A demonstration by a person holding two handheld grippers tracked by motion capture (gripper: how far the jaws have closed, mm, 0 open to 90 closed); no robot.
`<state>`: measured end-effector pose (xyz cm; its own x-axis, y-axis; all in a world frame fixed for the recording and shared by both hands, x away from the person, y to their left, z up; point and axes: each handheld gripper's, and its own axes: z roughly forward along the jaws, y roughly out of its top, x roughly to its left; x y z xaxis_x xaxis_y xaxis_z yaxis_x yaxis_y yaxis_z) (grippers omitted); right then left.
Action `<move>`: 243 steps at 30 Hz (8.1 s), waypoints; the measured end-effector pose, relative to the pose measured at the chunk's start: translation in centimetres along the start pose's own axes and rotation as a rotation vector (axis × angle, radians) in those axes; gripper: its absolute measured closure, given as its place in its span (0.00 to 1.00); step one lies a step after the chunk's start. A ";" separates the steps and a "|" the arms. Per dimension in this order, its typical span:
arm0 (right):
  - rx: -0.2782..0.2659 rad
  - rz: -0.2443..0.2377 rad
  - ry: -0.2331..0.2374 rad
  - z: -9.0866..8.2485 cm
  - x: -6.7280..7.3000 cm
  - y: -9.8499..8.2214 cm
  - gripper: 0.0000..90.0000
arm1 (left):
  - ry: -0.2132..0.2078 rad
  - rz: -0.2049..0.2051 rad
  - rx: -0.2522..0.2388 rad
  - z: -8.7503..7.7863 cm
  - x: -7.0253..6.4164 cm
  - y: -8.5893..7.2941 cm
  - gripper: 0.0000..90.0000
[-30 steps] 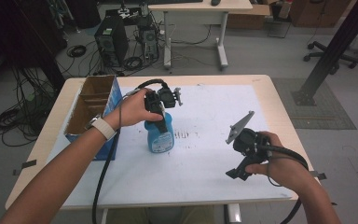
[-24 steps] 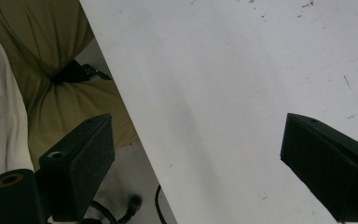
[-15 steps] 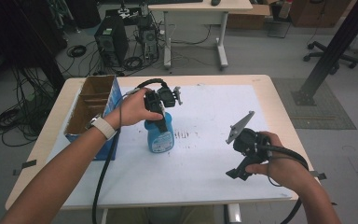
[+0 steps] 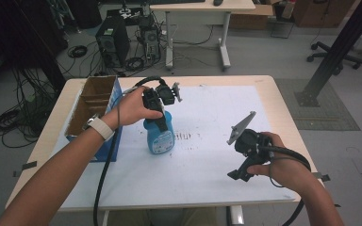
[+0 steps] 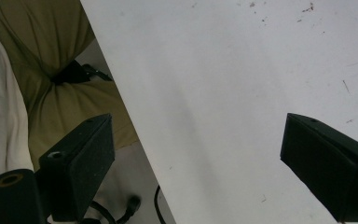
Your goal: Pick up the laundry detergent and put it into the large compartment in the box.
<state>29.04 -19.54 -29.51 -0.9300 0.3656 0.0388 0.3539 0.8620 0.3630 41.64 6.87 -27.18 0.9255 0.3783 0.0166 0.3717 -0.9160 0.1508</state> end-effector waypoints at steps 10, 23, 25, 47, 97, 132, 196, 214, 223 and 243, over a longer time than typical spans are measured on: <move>-0.001 -0.005 -0.002 -0.1 0.1 0.0 0.11 | 0.016 -0.041 -0.016 -0.8 0.2 -0.4 0.41; -0.001 -0.006 -0.003 -0.2 0.2 -0.1 0.11 | 0.041 -0.058 -0.016 -2.9 -0.7 0.1 0.41; 0.000 -0.006 -0.002 -0.2 0.2 -0.1 0.11 | 0.042 -0.058 -0.023 -3.2 -0.9 0.2 0.41; -0.006 -0.014 -0.004 -0.4 0.4 0.0 0.11 | 0.061 -0.157 -0.036 -5.8 -1.7 0.1 0.41; -0.013 -0.039 -0.012 -0.6 0.8 0.4 0.11 | 0.115 -0.454 -0.074 -13.4 -1.6 -0.5 0.41; -0.014 -0.069 -0.009 -0.7 0.5 1.5 0.11 | 0.166 -0.685 -0.119 -19.5 -0.4 -3.0 0.42; -0.014 -0.102 -0.003 -0.8 0.6 2.6 0.11 | 0.255 -1.010 -0.138 -24.2 3.9 -11.1 0.42; -0.017 -0.099 -0.003 -0.8 0.6 2.6 0.11 | 0.297 -1.055 -0.107 -22.9 4.8 -12.5 0.42; -0.018 -0.100 -0.003 -0.8 0.7 2.7 0.11 | 0.290 -1.071 -0.101 -21.7 5.3 -13.2 0.42; -0.019 -0.094 0.000 -0.6 0.6 2.5 0.11 | 0.304 -1.082 -0.087 -18.4 6.2 -14.3 0.42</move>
<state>29.28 -17.32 -28.00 -0.9590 0.2834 0.0039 0.2633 0.8858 0.3823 40.75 24.82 -11.01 0.0590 0.9955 0.0737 0.9506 -0.0786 0.3003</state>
